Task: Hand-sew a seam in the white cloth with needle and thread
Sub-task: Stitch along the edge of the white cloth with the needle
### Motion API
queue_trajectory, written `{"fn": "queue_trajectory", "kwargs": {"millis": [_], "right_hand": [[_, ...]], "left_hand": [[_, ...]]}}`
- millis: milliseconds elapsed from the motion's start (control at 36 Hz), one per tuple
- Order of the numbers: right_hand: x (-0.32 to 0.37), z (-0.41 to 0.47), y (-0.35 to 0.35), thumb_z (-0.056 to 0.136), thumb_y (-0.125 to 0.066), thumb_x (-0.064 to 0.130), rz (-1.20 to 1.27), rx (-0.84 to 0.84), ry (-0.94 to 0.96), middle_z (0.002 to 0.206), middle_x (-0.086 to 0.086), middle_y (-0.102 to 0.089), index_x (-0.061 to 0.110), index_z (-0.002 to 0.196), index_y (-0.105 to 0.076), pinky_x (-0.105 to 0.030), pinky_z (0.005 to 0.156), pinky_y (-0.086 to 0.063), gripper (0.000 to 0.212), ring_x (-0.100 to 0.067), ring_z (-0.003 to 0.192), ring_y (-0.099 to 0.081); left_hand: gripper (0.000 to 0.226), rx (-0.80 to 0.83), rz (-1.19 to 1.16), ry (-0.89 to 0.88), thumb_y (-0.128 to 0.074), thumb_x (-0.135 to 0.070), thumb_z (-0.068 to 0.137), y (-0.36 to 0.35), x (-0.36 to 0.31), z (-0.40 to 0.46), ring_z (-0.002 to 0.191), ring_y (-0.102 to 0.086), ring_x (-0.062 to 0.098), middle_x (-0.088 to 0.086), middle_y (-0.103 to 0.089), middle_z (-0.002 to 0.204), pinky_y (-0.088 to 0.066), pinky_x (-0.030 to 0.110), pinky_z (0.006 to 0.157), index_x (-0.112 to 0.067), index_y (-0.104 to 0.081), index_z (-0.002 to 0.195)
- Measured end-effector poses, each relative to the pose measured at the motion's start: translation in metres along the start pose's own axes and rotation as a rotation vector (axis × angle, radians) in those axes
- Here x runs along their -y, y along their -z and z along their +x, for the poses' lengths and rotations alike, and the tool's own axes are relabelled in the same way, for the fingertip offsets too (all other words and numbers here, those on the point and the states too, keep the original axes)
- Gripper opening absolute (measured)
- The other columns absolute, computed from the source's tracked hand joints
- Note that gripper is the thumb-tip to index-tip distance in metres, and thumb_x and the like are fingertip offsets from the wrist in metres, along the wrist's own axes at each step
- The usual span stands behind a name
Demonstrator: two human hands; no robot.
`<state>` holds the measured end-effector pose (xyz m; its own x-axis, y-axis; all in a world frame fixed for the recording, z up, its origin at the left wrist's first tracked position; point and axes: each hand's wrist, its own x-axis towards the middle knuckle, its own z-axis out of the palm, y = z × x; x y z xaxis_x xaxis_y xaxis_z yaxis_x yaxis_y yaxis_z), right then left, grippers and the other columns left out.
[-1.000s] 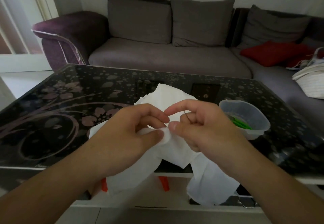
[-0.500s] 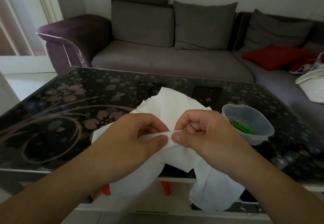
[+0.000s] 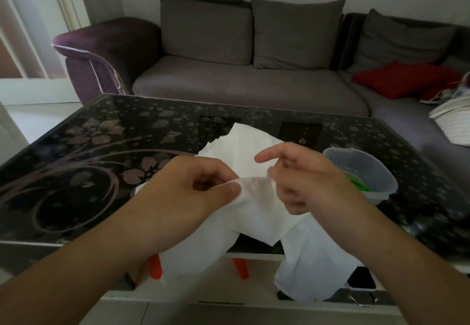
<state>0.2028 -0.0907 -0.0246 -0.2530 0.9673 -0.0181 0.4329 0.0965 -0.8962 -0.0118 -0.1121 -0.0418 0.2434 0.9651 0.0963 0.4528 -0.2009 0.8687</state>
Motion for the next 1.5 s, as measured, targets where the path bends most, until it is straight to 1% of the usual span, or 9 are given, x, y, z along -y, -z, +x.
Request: {"fn": "queue_trajectory", "kwargs": {"millis": [139, 611, 806, 1000, 1111, 1222, 1333, 1417, 1500], "right_hand": [[0.005, -0.011, 0.006, 0.107, -0.043, 0.008, 0.083, -0.029, 0.108, 0.067, -0.006, -0.05, 0.029, 0.103, -0.078, -0.022, 0.05, -0.035, 0.04, -0.013, 0.056, -0.041], [0.0, -0.013, -0.006, 0.091, -0.073, 0.014, -0.17, -0.058, 0.292, 0.058, -0.004, -0.059, 0.024, 0.078, -0.072, -0.01, 0.057, -0.045, 0.016, -0.014, 0.052, -0.052], [-0.003, -0.01, -0.009, 0.09, -0.075, 0.026, -0.196, -0.097, 0.288, 0.057, -0.006, -0.055, 0.023, 0.075, -0.071, -0.012, 0.055, -0.046, 0.016, -0.022, 0.055, -0.052], [-0.005, -0.01, -0.013, 0.086, -0.075, 0.033, -0.188, -0.123, 0.279, 0.085, 0.01, -0.069, 0.027, 0.078, -0.071, -0.029, 0.072, -0.061, 0.01, -0.017, 0.083, -0.067], [-0.001, -0.012, -0.015, 0.087, -0.075, 0.017, -0.09, -0.07, 0.291, 0.103, 0.016, -0.071, 0.019, 0.076, -0.073, -0.027, 0.079, -0.06, 0.011, -0.009, 0.098, -0.069], [-0.001, -0.015, -0.013, 0.092, -0.071, 0.01, 0.009, 0.015, 0.218, 0.094, 0.007, -0.075, 0.014, 0.077, -0.07, -0.013, 0.057, -0.049, 0.016, -0.001, 0.068, -0.067], [-0.001, -0.014, -0.01, 0.094, -0.067, 0.009, 0.012, -0.002, 0.211, 0.073, -0.004, -0.069, 0.011, 0.078, -0.067, -0.024, 0.057, -0.054, 0.016, -0.021, 0.05, -0.057], [-0.001, -0.013, -0.01, 0.093, -0.063, 0.002, 0.087, 0.003, 0.204, 0.075, -0.008, -0.07, 0.004, 0.08, -0.066, -0.022, 0.065, -0.053, 0.014, -0.043, 0.057, -0.055], [-0.003, -0.012, -0.01, 0.093, -0.062, 0.002, 0.105, -0.003, 0.188, 0.078, -0.006, -0.071, 0.005, 0.079, -0.067, -0.028, 0.078, -0.051, 0.015, -0.047, 0.061, -0.057]], "left_hand": [[0.014, 0.01, -0.08, 0.005, -0.068, -0.03, 0.098, 0.001, -0.001, -0.001, 0.085, -0.074, 0.015, -0.004, -0.079, 0.089, -0.056, 0.038, 0.082, -0.029, -0.08, 0.092], [0.015, 0.091, -0.129, -0.021, -0.066, -0.023, 0.099, 0.005, -0.003, -0.005, 0.093, -0.076, 0.018, -0.002, -0.08, 0.097, -0.057, 0.042, 0.086, -0.028, -0.08, 0.098], [0.013, 0.079, -0.089, -0.051, -0.066, -0.03, 0.097, 0.002, -0.006, -0.004, 0.092, -0.075, 0.011, -0.01, -0.079, 0.095, -0.056, 0.03, 0.082, -0.031, -0.079, 0.097], [0.013, 0.043, -0.022, -0.114, -0.065, -0.031, 0.097, 0.0, -0.006, -0.005, 0.087, -0.074, 0.008, -0.014, -0.077, 0.09, -0.055, 0.024, 0.075, -0.033, -0.078, 0.095], [0.014, 0.034, -0.017, -0.125, -0.065, -0.033, 0.096, -0.001, -0.005, -0.006, 0.087, -0.074, 0.013, -0.01, -0.078, 0.09, -0.06, 0.034, 0.079, -0.032, -0.078, 0.096], [0.013, 0.046, -0.056, -0.111, -0.066, -0.034, 0.095, -0.001, -0.005, -0.006, 0.088, -0.075, 0.014, -0.008, -0.079, 0.092, -0.06, 0.038, 0.08, -0.032, -0.079, 0.095], [0.013, 0.062, -0.082, -0.088, -0.067, -0.029, 0.096, 0.001, -0.007, -0.006, 0.089, -0.076, 0.01, -0.01, -0.08, 0.092, -0.056, 0.029, 0.08, -0.029, -0.08, 0.096], [0.011, 0.052, -0.085, -0.071, -0.068, -0.027, 0.096, 0.001, -0.006, -0.006, 0.088, -0.076, 0.011, -0.008, -0.08, 0.091, -0.055, 0.027, 0.079, -0.026, -0.08, 0.095], [0.011, 0.051, -0.097, -0.048, -0.069, -0.026, 0.095, 0.001, -0.007, -0.006, 0.088, -0.076, 0.012, -0.007, -0.08, 0.091, -0.055, 0.029, 0.079, -0.024, -0.079, 0.095]]}}
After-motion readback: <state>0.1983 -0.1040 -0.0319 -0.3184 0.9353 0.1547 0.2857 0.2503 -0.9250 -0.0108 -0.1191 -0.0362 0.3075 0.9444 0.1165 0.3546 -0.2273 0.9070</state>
